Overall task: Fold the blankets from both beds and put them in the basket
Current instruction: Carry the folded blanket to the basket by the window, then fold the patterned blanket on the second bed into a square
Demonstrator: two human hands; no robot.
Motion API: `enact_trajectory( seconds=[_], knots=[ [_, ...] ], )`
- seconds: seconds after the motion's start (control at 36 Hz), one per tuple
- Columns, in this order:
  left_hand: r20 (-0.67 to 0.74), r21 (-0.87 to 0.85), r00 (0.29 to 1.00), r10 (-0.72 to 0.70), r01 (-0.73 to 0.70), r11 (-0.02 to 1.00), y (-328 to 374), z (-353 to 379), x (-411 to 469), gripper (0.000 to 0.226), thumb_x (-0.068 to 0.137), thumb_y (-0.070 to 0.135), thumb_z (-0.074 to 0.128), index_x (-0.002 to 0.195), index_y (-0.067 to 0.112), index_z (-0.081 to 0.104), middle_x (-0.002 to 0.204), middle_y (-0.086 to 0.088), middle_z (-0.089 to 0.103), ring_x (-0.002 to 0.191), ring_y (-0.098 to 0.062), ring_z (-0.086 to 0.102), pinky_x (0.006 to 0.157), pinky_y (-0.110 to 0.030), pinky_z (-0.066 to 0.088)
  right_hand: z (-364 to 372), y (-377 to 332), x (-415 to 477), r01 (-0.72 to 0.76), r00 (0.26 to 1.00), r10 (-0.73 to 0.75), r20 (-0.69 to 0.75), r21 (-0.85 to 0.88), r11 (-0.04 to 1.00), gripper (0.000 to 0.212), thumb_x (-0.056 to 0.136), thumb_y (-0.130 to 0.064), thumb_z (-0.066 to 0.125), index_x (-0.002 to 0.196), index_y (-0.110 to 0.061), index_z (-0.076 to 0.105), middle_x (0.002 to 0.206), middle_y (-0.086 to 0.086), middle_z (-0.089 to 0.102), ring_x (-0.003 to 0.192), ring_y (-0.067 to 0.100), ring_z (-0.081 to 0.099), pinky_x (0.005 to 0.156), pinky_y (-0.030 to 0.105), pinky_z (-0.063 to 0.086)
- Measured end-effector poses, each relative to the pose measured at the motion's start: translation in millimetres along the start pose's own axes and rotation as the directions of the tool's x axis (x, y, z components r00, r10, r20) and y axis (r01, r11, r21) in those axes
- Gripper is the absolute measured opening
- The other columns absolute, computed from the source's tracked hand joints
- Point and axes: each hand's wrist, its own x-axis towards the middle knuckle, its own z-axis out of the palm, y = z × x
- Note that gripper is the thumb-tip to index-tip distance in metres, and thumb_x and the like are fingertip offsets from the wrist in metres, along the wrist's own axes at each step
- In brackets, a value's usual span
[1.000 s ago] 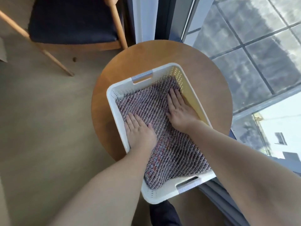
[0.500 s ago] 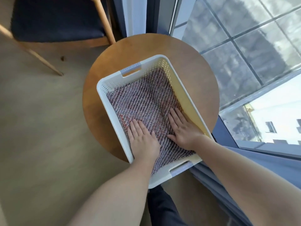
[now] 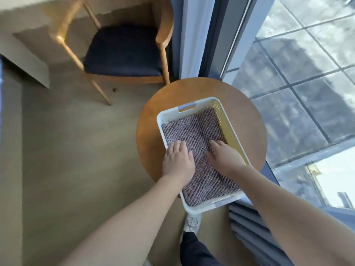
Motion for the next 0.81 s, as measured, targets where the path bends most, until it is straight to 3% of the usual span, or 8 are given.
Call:
enact_trajectory(
  seconds=[0.11,0.22,0.31,0.39,0.58,0.72,0.81],
  knots=[
    [-0.186,-0.047,0.982,-0.016,0.007,0.999,-40.0,-70.4,-39.9,0.046,0.101,0.03,0.033,0.141,0.009,0.038,0.148,-0.009,0.038,0.139,-0.025,0.027,0.115,-0.034,0.017,-41.7,-67.8,-15.4,0.073,0.987,-0.067,-0.144,0.035,0.997,0.042,0.1,-0.04,0.036,0.131,-0.012,0.044,0.121,0.01,0.056,0.101,0.03,0.06,0.075,0.037,0.051],
    [-0.332,-0.083,0.932,-0.145,0.124,0.989,-110.1,-132.1,-96.4,0.045,0.1,0.03,0.038,0.138,0.008,0.042,0.145,-0.009,0.042,0.138,-0.027,0.03,0.114,-0.035,0.021,-73.2,-155.5,-35.2,0.221,0.948,-0.207,-0.241,0.031,0.975,0.043,0.1,-0.037,0.039,0.133,-0.011,0.045,0.129,0.011,0.054,0.112,0.034,0.056,0.086,0.043,0.049],
    [-0.427,-0.126,0.866,-0.261,0.229,0.965,-175.3,-168.7,-148.7,0.046,0.097,0.031,0.036,0.131,0.004,0.051,0.136,-0.013,0.051,0.129,-0.032,0.041,0.11,-0.039,0.028,-84.7,-233.4,-52.6,0.329,0.904,-0.312,-0.292,0.013,0.944,0.038,0.099,-0.035,0.042,0.127,-0.01,0.048,0.123,0.011,0.055,0.106,0.037,0.057,0.079,0.039,0.045],
    [-0.503,-0.178,0.778,-0.377,0.334,0.926,-234.5,-201.3,-210.4,0.05,0.093,0.034,0.033,0.126,0.004,0.054,0.129,-0.015,0.056,0.122,-0.034,0.047,0.106,-0.041,0.033,-83.8,-314.6,-68.1,0.466,0.835,-0.451,-0.315,-0.032,0.884,0.034,0.097,-0.038,0.042,0.119,-0.013,0.05,0.115,0.008,0.055,0.103,0.034,0.058,0.077,0.035,0.045],
    [-0.612,-0.27,0.532,-0.585,0.554,0.787,-330.0,-250.6,-365.0,0.044,0.099,0.036,0.035,0.134,0.011,0.047,0.136,-0.009,0.05,0.126,-0.028,0.043,0.104,-0.039,0.038,-68.6,-486.5,-117.4,0.741,0.622,-0.726,-0.294,-0.078,0.667,0.027,0.096,-0.038,0.045,0.103,-0.014,0.055,0.105,0.004,0.057,0.098,0.03,0.058,0.071,0.034,0.043],
    [-0.602,-0.394,0.366,-0.71,0.637,0.663,-362.3,-250.6,-459.4,0.047,0.101,0.038,0.035,0.139,0.011,0.042,0.141,-0.009,0.046,0.131,-0.027,0.038,0.103,-0.039,0.038,-55.3,-563.8,-155.5,0.871,0.453,-0.861,-0.233,-0.091,0.483,0.026,0.094,-0.035,0.046,0.101,-0.012,0.056,0.102,0.007,0.058,0.099,0.031,0.058,0.076,0.037,0.046],
    [-0.578,-0.49,0.256,-0.775,0.651,0.58,-358.1,-234.2,-499.5,0.044,0.101,0.037,0.035,0.135,0.01,0.044,0.138,-0.008,0.048,0.128,-0.025,0.04,0.098,-0.039,0.041,-40.3,-591.8,-177.4,0.924,0.363,-0.918,-0.158,-0.063,0.376,0.029,0.096,-0.037,0.045,0.102,-0.011,0.058,0.097,0.006,0.057,0.098,0.03,0.058,0.068,0.033,0.037]
  ],
)
